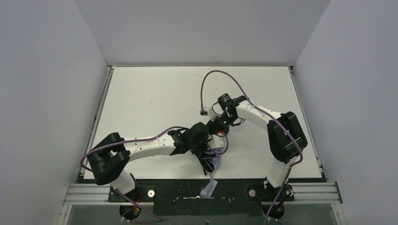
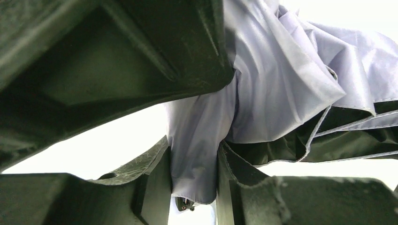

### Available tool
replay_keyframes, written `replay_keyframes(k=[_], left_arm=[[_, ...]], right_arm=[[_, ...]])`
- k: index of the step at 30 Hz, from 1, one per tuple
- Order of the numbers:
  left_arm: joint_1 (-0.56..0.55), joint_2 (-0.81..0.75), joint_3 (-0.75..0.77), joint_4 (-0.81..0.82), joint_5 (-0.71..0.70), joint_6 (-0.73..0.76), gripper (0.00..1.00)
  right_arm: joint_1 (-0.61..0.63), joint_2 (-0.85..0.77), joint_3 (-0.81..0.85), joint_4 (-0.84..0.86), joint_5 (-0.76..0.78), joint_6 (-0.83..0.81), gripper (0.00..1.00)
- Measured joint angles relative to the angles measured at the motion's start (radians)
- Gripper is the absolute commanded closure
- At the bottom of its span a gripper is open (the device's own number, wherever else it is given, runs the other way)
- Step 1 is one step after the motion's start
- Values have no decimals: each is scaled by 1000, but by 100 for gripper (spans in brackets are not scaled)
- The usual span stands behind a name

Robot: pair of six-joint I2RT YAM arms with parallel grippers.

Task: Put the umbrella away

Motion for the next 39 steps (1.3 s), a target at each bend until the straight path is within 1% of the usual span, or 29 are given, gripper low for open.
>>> replay_keyframes(k=[1,3,6,7,8,10,16,20,23,25,26,27,28,29,32,39], left_arm=[[6,-9,-9,5,6,-10,71],[18,-34,-33,18,19,-30,61],[48,-98,-78,32,27,-67,50],[60,-126,-89,36,27,-81,41],[72,-153,-99,40,27,-93,38],[93,-210,-107,43,23,-111,36],[118,-369,-112,52,53,-152,36],[134,-482,-132,50,91,-199,36],[194,-546,-139,48,103,-257,31],[257,-568,-139,49,107,-313,27],[293,-573,-139,49,109,-343,25],[330,-573,-139,48,113,-373,21],[363,-572,-139,47,121,-403,14],[395,-569,-139,45,130,-433,12],[476,-539,-129,40,177,-510,11],[587,-384,-48,8,309,-605,11]], right_arm=[[3,0,0,3,1,0,63],[13,0,0,15,1,1,66],[31,-12,-28,59,6,5,70],[36,-19,-39,71,10,7,71],[40,-25,-51,81,13,9,72],[42,-43,-79,104,22,10,73],[48,-77,-123,154,38,8,75],[72,-113,-153,190,77,1,80],[108,-152,-182,224,135,-7,85],[141,-183,-207,252,193,-17,86],[159,-198,-220,266,222,-20,86],[177,-212,-233,281,251,-22,87],[196,-228,-250,301,283,-23,87],[211,-240,-263,317,307,-23,87],[272,-291,-327,394,403,-34,88],[408,-417,-503,609,572,-134,91]])
